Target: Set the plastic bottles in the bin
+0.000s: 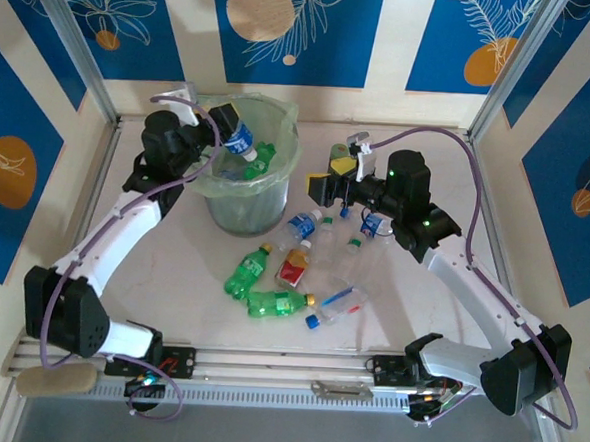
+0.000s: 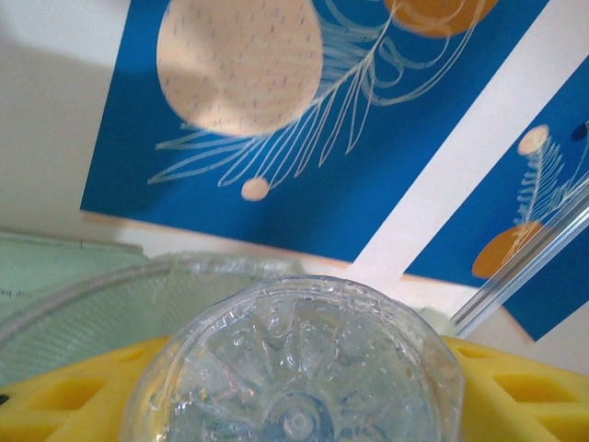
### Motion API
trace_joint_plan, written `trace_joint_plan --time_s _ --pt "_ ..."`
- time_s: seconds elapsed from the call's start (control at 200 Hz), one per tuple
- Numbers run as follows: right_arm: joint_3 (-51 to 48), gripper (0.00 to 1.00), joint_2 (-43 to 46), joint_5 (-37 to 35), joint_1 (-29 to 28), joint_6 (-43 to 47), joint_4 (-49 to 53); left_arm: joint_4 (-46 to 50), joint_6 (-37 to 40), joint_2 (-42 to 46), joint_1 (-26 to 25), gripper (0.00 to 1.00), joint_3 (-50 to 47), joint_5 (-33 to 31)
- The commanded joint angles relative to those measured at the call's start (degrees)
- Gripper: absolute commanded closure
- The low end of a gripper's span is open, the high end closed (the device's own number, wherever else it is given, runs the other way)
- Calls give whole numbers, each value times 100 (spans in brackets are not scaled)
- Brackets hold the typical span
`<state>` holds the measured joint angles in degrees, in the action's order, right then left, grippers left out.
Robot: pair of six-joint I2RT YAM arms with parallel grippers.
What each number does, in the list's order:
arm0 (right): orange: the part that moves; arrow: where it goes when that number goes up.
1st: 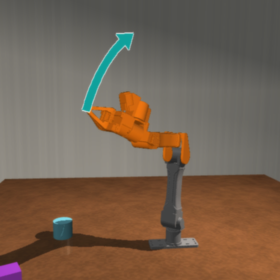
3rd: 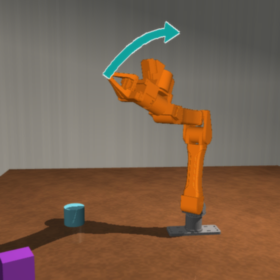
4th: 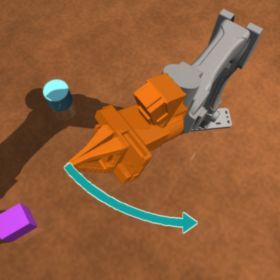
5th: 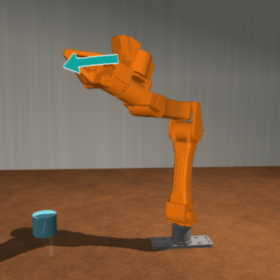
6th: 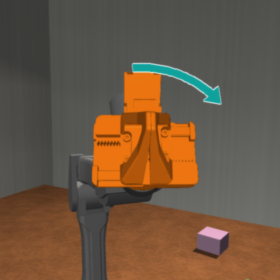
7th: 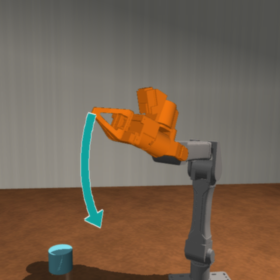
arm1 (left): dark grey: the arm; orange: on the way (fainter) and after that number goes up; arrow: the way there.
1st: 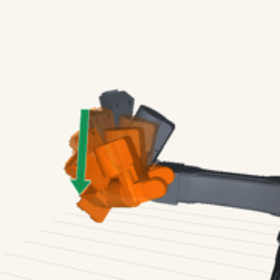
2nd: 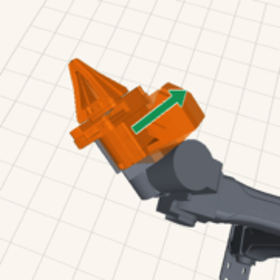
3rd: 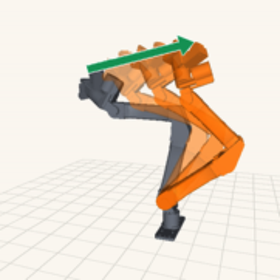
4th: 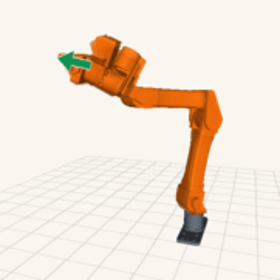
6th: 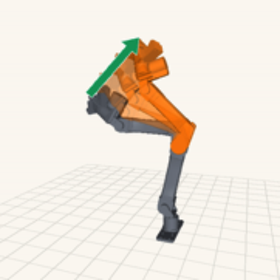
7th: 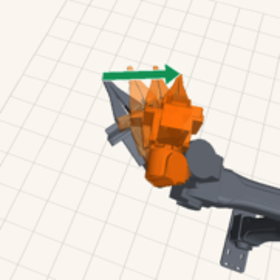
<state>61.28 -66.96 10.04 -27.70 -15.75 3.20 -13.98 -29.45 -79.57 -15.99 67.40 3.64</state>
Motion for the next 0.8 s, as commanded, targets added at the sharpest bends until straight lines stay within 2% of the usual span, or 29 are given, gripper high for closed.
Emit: trace_joint_plan --time_s 0.0,0.18,0.32,0.6,0.795 --pt "42 8 -1 -76 45 -65 -3 158 48 -272 35 32 230 334" --pt "17 9 16 -160 68 -60 47 440 20 -519 34 25 348 384" --pt "7 9 17 -187 77 -56 84 609 27 -486 43 0 408 358" --pt "-4 8 46 -307 107 38 146 1004 449 256 69 0 503 -125" --pt "76 8 74 -758 217 239 486 1199 635 976 95 0 340 -503"
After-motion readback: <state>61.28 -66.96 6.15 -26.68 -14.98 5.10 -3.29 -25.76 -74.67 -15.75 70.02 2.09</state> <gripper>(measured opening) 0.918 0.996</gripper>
